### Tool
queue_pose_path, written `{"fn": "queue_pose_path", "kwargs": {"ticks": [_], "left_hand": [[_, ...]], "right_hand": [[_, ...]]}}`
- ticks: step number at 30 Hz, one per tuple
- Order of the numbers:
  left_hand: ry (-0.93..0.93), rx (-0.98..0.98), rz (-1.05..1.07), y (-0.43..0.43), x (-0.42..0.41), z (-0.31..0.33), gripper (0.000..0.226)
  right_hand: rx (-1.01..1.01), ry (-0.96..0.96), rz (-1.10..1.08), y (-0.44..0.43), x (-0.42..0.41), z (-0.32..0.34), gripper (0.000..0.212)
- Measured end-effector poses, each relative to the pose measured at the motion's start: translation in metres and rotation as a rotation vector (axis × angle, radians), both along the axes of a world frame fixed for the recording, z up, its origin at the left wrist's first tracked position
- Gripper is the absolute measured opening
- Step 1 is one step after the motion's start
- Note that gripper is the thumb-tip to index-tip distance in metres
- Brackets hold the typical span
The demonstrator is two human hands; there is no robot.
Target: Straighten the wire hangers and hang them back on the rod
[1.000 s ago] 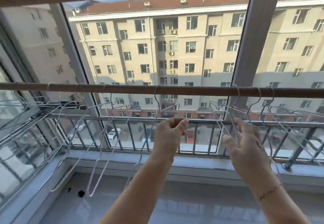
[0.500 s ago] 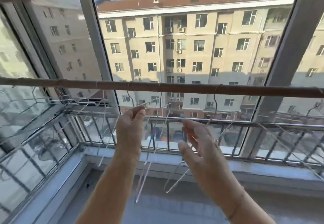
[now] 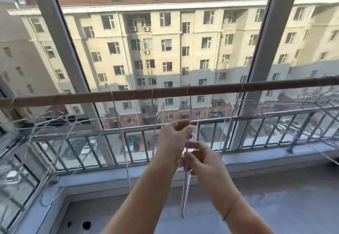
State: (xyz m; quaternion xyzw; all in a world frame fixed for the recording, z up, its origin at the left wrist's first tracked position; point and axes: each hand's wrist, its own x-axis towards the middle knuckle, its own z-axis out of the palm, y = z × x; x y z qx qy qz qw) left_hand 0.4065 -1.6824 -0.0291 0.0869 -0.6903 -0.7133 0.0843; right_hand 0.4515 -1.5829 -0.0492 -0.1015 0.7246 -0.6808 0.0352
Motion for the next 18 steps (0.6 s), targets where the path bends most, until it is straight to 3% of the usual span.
{"fn": "queue_pose_path", "kwargs": {"ticks": [8, 18], "left_hand": [[-0.051, 0.121, 0.043, 0.02, -0.054, 0.02, 0.02], [-0.213, -0.136, -0.059, 0.016, -0.026, -0.049, 0.023]], "right_hand": [[-0.058, 0.042, -0.078, 0.006, -0.043, 0.024, 0.017], [0.302, -0.123, -0.159, 0.069, -0.052, -0.05, 0.032]]}}
